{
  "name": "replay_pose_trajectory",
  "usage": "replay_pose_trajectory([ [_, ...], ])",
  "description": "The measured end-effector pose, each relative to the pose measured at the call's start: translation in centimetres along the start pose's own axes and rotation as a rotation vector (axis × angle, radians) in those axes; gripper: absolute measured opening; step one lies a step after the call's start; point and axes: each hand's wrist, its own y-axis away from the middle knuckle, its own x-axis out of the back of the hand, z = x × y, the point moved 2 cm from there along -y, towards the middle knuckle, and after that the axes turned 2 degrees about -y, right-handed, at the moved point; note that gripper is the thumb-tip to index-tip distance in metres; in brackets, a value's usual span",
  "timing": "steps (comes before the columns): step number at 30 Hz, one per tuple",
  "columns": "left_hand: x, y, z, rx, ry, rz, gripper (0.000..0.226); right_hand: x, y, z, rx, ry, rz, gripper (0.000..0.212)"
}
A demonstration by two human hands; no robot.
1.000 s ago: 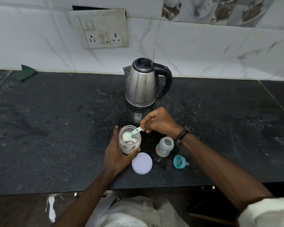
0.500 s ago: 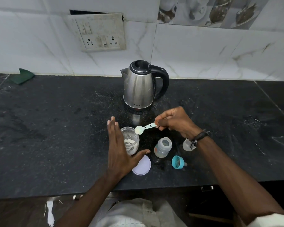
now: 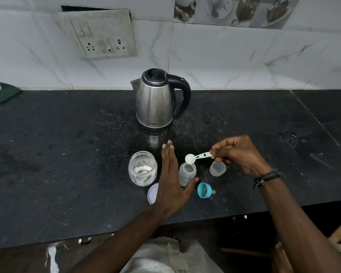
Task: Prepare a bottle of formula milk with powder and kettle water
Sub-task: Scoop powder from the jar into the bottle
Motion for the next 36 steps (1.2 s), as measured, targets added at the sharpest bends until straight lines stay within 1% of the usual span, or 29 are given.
replay_pose_trajectory([
  [4, -1.5, -0.2, -0.9, 0.069, 0.056, -0.079, 0.106, 0.1, 0.4, 0.4, 0.009, 0.039, 0.000, 0.010],
  [7, -2.1, -0.2, -1.5, 0.106, 0.049, -0.099, 0.112, -0.2, 0.6, 0.4, 0.026, 0.105, 0.000, 0.009],
  [9, -2.3, -0.1, -1.9, 0.167, 0.050, -0.101, 0.117, -0.6, 0.8, 0.2, 0.053, 0.175, 0.018, 0.008],
  [10, -2.4, -0.1, -2.2, 0.194, 0.044, -0.097, 0.115, -0.9, 0.9, 0.0, 0.075, 0.220, 0.028, 0.008],
  [14, -2.7, -0.3, -2.7, 0.190, 0.007, -0.113, 0.109, -2.2, 1.1, -0.6, 0.171, 0.495, 0.086, 0.012],
  [16, -2.6, -0.3, -2.8, 0.172, -0.012, -0.112, 0.106, -3.3, 1.6, -1.1, 0.261, 0.656, 0.111, 0.012],
  [19, -2.3, -0.4, -3.0, 0.172, -0.032, -0.094, 0.104, -5.6, 2.3, -1.6, 0.428, 0.874, 0.087, 0.007],
  [22, -2.2, -0.6, -3.0, 0.186, -0.067, -0.113, 0.105, -6.9, 2.2, -1.8, 0.466, 0.894, 0.044, 0.005],
  [25, -2.3, -0.7, -3.0, 0.201, -0.089, -0.119, 0.106, -7.4, 1.8, -1.8, 0.498, 0.993, 0.048, 0.008],
  [28, -2.1, -0.7, -3.0, 0.218, -0.112, -0.121, 0.107, -7.7, 1.9, -1.8, 0.493, 0.974, -0.012, 0.005],
  [30, -2.2, -0.8, -3.0, 0.215, -0.125, -0.127, 0.106, -7.6, 1.7, -1.9, 0.483, 0.993, -0.012, 0.007],
  [33, -2.2, -0.9, -3.0, 0.218, -0.130, -0.132, 0.106, -7.7, 1.3, -1.8, 0.444, 0.925, -0.040, 0.009],
  [36, -2.3, -0.9, -3.3, 0.205, -0.135, -0.139, 0.106, -7.5, 1.2, -1.9, 0.422, 0.942, -0.032, 0.011],
])
